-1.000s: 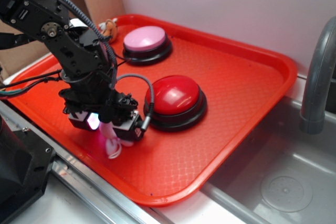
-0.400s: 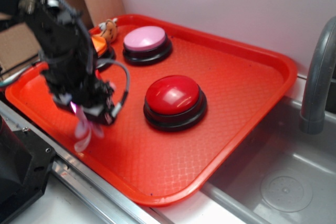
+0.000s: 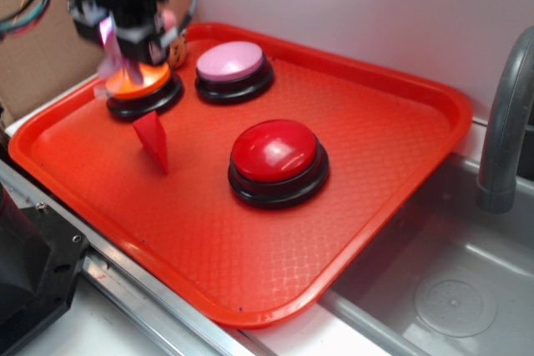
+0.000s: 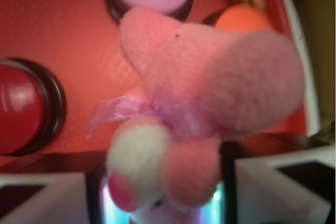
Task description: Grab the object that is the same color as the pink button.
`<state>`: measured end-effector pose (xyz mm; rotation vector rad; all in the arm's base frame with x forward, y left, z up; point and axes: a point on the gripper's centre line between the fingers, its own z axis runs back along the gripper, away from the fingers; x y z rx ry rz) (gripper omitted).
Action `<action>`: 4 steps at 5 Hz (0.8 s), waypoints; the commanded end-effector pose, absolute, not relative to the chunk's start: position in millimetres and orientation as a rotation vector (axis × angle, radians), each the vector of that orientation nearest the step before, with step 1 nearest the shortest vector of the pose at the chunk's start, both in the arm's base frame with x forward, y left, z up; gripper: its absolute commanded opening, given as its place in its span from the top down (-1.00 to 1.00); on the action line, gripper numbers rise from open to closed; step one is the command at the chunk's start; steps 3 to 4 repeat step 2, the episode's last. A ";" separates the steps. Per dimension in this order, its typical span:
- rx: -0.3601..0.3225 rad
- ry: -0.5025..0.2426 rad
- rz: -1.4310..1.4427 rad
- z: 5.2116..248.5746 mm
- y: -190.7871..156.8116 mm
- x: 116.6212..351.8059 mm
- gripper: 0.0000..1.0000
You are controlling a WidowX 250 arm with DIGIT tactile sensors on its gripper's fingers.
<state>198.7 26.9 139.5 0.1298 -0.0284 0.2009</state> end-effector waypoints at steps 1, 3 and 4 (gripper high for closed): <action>0.106 -0.077 0.251 188.6 54.2 235.4 1.00; 0.129 -0.058 0.236 185.5 58.0 243.5 1.00; 0.129 -0.058 0.236 185.5 58.0 243.5 1.00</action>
